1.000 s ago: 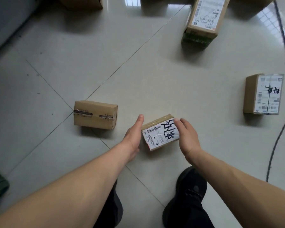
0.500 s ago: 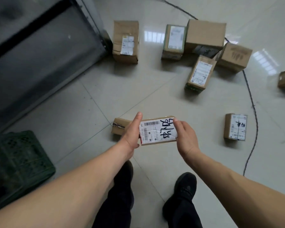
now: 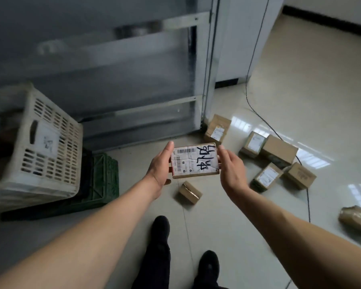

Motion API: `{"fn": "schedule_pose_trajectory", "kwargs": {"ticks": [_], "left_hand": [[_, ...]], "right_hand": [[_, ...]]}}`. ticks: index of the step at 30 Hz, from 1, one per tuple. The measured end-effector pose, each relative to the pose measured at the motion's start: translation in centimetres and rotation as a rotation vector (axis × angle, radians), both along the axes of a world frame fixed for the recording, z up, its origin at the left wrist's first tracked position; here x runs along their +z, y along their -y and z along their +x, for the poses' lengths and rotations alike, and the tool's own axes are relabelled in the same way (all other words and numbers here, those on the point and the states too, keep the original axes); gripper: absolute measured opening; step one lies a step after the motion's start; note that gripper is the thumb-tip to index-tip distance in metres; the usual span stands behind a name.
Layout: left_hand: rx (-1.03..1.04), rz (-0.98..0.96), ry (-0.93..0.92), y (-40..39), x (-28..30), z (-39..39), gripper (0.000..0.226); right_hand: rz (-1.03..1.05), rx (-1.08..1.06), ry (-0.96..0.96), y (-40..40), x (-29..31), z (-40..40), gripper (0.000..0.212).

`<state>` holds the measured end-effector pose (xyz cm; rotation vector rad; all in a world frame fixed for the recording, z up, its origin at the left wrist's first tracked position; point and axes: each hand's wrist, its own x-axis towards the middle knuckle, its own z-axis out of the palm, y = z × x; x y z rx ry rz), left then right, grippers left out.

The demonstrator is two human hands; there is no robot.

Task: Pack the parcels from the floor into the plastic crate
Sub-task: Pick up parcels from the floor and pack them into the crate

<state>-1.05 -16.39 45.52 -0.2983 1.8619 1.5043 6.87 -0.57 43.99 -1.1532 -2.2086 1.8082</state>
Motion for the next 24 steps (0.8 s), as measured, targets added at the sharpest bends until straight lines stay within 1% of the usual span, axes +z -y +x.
{"fn": "schedule_pose_trajectory", "kwargs": {"ticks": [1,2,5,7,10,12,14,16,17,18,20,21,24], "left_hand": [[0.023,0.010,-0.027,1.1,1.6,-0.1,0.052],[0.045,0.015,-0.049,2.2,3.1,-0.2,0.053],[0.095,0.029,-0.097,5.8,7.2,-1.0,0.056],[0.121,0.035,-0.127,8.5,9.4,-1.9,0.058],[0.156,0.051,-0.161,13.1,11.9,-3.6,0.057],[0.200,0.070,-0.183,16.7,13.1,-5.0,0.054],[0.223,0.091,-0.189,20.4,14.0,-6.5,0.055],[0.239,0.091,-0.176,23.8,15.2,-7.7,0.066],[0.251,0.086,-0.169,26.0,15.7,-8.4,0.070],[0.259,0.088,-0.163,28.1,16.2,-9.1,0.070],[0.272,0.099,-0.171,32.3,16.9,-10.5,0.061],[0.280,0.099,-0.179,34.2,17.1,-11.1,0.058],[0.310,0.075,-0.206,39.6,17.5,-12.7,0.060]], "right_hand": [[0.011,0.042,-0.021,0.8,1.8,-0.6,0.054],[0.020,0.077,-0.047,1.6,3.5,-1.3,0.055],[0.066,0.157,-0.092,4.4,7.6,-3.5,0.071],[0.069,0.202,-0.111,6.6,9.5,-5.1,0.075],[0.091,0.258,-0.143,10.5,11.9,-7.6,0.073],[0.097,0.298,-0.170,13.8,13.4,-9.4,0.065],[0.115,0.335,-0.200,17.2,14.6,-11.1,0.052],[0.147,0.357,-0.215,20.5,15.2,-12.6,0.047],[0.159,0.370,-0.213,22.4,15.3,-13.5,0.049],[0.168,0.381,-0.210,24.4,15.6,-14.4,0.053],[0.161,0.404,-0.206,28.5,15.9,-16.1,0.064],[0.151,0.410,-0.209,30.5,16.2,-16.9,0.066],[0.138,0.441,-0.228,35.9,16.6,-19.1,0.063]]}}
